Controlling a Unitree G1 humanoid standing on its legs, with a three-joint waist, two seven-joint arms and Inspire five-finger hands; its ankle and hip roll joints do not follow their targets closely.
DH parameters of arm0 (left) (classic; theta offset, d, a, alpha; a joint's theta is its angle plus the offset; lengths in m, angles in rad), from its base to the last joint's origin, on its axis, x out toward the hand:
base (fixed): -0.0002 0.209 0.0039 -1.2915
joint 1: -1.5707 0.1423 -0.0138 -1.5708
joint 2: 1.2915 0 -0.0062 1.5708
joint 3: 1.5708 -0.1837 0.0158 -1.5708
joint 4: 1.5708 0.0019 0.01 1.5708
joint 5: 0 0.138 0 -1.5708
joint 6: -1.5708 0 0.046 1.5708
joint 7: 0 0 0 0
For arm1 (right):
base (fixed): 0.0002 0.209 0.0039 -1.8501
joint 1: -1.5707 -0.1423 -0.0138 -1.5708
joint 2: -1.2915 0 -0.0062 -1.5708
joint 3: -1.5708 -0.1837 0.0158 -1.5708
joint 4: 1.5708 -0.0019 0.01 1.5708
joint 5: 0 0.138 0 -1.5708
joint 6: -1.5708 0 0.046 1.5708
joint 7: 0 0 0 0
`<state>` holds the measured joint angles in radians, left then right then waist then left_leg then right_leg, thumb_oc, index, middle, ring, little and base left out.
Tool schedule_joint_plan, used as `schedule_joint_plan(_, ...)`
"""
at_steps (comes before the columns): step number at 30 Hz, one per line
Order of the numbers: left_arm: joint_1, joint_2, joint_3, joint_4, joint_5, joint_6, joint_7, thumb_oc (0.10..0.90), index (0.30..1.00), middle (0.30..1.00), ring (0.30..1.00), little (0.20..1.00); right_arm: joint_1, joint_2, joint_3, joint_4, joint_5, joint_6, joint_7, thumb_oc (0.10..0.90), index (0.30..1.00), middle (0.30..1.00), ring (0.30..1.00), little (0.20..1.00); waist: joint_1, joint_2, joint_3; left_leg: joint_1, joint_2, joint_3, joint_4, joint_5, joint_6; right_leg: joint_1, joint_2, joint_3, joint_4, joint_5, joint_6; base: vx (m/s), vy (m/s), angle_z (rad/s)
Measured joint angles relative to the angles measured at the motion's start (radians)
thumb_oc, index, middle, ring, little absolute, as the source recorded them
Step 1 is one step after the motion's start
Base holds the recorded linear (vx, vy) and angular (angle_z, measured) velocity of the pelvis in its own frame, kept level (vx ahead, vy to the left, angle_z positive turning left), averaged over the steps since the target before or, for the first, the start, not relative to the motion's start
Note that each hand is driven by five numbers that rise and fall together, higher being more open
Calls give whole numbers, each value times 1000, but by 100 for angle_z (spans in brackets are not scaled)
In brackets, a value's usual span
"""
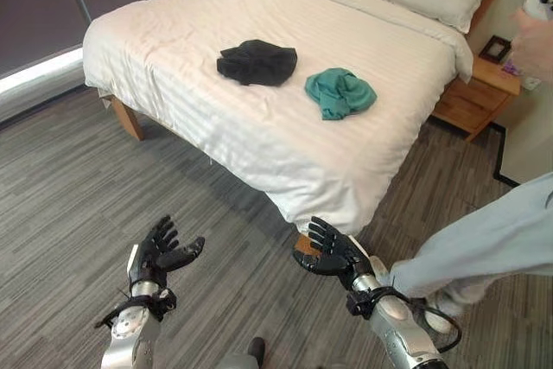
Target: Pick up bed clothes into laundry basket.
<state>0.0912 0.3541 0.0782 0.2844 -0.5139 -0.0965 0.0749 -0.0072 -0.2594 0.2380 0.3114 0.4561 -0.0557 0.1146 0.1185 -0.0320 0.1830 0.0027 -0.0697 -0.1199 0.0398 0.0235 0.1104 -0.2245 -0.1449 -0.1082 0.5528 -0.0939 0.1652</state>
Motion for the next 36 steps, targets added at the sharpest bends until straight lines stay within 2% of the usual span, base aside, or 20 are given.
schedule_joint_plan(1,-12,-1,-5,6,8,-3,2,800,900,900,900,900,17,-8,-13,-7,1,-3,2,800,900,900,900,900,-7,8,2,25,-9,-48,-20,-8,-19,8,39,26,-160,-4,3,376,-100,118)
schedule_joint_plan(2,-36,0,-15,16,11,-4,1,800,900,900,900,900,37,-13,-30,-11,2,-5,3,800,900,900,900,900,-33,-6,-2,36,-11,-79,-30,0,-18,45,73,76,-332,8,-3,151,12,113)
schedule_joint_plan(3,-43,15,-30,18,7,-8,4,800,900,900,900,900,52,-8,-51,-9,3,-3,2,800,900,900,900,900,-29,-16,0,53,-26,-99,-38,-2,-18,18,99,111,-313,47,-7,213,21,94)
schedule_joint_plan(5,21,7,-35,-19,4,-9,-11,800,900,900,900,900,78,-8,-52,-9,19,0,0,800,900,900,900,900,-12,-43,-25,128,-59,-87,-107,-5,-19,14,96,55,-357,159,-80,253,3,27)
schedule_joint_plan(6,40,-1,-40,-20,3,-10,-14,800,900,900,900,900,82,-8,-53,-9,28,-1,1,800,900,900,900,900,-10,-53,-32,144,-81,-88,-119,-9,-15,24,84,56,-394,218,-91,186,12,15)
schedule_joint_plan(7,58,-21,-51,-18,2,-9,-22,800,900,900,900,900,79,-15,-56,-3,29,0,2,800,900,900,900,900,-3,-37,-41,149,-78,-85,-120,-27,-1,44,91,44,-428,199,-99,115,13,8)
schedule_joint_plan(8,70,-28,-63,-18,1,-9,-23,800,900,900,900,900,78,-15,-59,-3,29,0,1,800,900,900,900,900,9,-30,-44,145,-74,-81,-116,-31,-9,60,100,46,-469,215,-109,100,20,-17)
schedule_joint_plan(9,91,-37,-74,-20,0,-9,-29,800,900,900,900,900,76,-17,-58,-7,29,0,6,800,900,900,900,900,15,-24,-48,140,-72,-75,-106,-38,-21,86,112,60,-531,241,-116,87,8,-26)
schedule_joint_plan(10,109,-46,-88,-16,-4,-6,-44,800,900,900,900,900,77,-17,-58,-10,29,0,8,800,900,900,900,900,16,-26,-48,125,-76,-65,-61,-63,-61,125,113,62,-595,264,-135,85,8,-18)
schedule_joint_plan(11,114,-46,-96,-15,-5,-5,-46,800,900,900,900,900,76,-16,-58,-10,29,0,7,800,900,900,900,900,18,-39,-43,98,-88,-63,-11,-90,-80,140,97,64,-614,277,-140,0,0,0)
schedule_joint_plan(12,117,-41,-111,-22,-5,-5,-65,800,900,900,900,900,79,-15,-63,-17,34,-2,7,800,900,900,900,900,14,-65,-40,28,-111,-77,77,-132,-38,146,73,74,-637,279,-138,-21,-10,9)
schedule_joint_plan(13,103,-35,-117,-28,-5,-6,-85,800,900,900,900,900,68,-15,-72,-15,36,-2,7,800,900,900,900,900,17,-81,-32,-19,-94,-85,70,-143,-15,138,69,80,-641,281,-135,-9,-14,8)
schedule_joint_plan(14,94,-31,-123,-29,-5,-6,-89,800,900,900,900,900,62,-19,-73,-13,44,-2,7,800,900,900,900,900,13,-78,-33,-49,-49,-79,19,-108,-48,126,82,78,-641,282,-131,21,-17,-18)
schedule_joint_plan(15,94,-29,-122,-20,-5,-4,-87,800,900,900,900,900,48,-13,-70,-7,50,1,7,800,900,900,900,900,17,-81,-32,-34,-33,-44,-7,-40,-65,128,89,85,-642,284,-121,47,-26,-15)
schedule_joint_plan(17,97,-24,-119,-20,-5,1,-87,800,900,900,900,900,72,-11,-65,-16,51,0,12,800,900,900,900,900,7,-81,-32,-8,-34,-47,-31,-32,-68,148,80,84,-643,272,-96,37,-27,-4)
schedule_joint_plan(18,94,-19,-111,-25,-36,-2,-81,800,900,900,900,900,121,-16,-61,-13,48,1,13,800,900,900,900,900,1,-63,-33,47,-13,-47,-98,-9,-75,173,88,84,-643,235,-68,-28,-6,4)
schedule_joint_plan(20,101,-47,-89,-8,-77,0,-72,800,900,900,900,900,133,7,-133,23,116,7,8,800,900,900,900,900,-15,-53,-33,78,-11,-39,-118,-3,-85,197,86,67,-643,230,-72,-162,32,3)
schedule_joint_plan(23,101,-61,-97,-9,-83,5,-55,800,900,900,900,900,165,-7,-229,33,133,8,-39,800,900,900,900,900,-38,-34,-41,83,-15,-47,-127,-7,-99,210,77,44,-643,226,-72,-169,68,14)
schedule_joint_plan(27,96,-65,-112,-9,-92,5,-43,800,900,900,900,900,168,-36,-259,37,140,8,-77,800,900,900,900,900,-83,-6,-43,81,-17,-56,-129,-6,-99,213,72,29,-643,227,-73,-116,102,5)
schedule_joint_plan(36,96,-83,-70,50,-58,7,-40,800,900,900,900,900,107,-46,-214,34,129,9,-62,800,900,900,900,900,-49,45,-42,118,-17,-29,-126,-7,-94,233,73,39,-643,221,-82,-29,126,-7)
